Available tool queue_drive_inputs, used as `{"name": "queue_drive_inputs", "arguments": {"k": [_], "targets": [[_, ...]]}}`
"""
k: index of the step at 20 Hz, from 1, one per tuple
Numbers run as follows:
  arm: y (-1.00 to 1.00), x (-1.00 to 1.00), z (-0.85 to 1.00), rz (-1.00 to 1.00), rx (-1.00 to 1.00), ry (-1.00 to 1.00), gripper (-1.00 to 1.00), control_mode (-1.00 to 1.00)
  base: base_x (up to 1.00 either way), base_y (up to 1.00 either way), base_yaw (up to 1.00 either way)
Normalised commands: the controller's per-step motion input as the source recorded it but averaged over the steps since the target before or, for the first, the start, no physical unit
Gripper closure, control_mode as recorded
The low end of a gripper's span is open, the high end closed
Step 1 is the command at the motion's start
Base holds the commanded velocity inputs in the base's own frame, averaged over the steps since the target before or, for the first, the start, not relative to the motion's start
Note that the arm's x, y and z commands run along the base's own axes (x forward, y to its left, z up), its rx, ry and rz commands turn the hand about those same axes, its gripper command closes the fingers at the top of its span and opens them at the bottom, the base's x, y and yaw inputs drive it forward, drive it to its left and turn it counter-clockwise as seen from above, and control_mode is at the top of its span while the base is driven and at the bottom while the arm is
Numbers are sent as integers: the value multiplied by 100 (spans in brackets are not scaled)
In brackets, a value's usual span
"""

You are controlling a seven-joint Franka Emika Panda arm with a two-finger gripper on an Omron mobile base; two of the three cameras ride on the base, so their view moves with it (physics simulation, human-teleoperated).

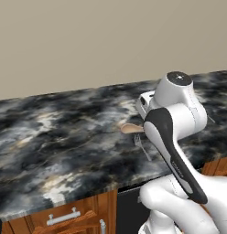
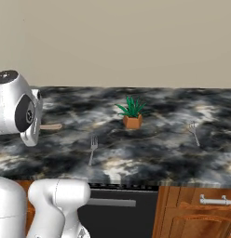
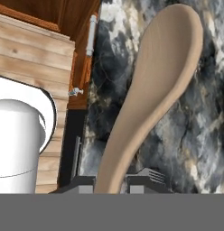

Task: Organize the utensils by type. Pick up the wooden spoons from the counter and place them in the open cabinet. Then pick up the metallic utensils from the counter and place them in the open drawer.

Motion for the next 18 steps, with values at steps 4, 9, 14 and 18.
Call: {"name": "queue_drive_inputs", "arguments": {"k": [4, 9, 14, 18], "targets": [[-1, -10, 0, 0, 0, -10, 100, -100, 0, 0, 0], [-6, -15, 0, -3, 0, -10, 100, 100, -34, -17, -9], [0, 0, 0, 0, 0, 0, 100, 100, -56, -24, -19], [0, 0, 0, 0, 0, 0, 100, 100, -31, -21, -41]]}}
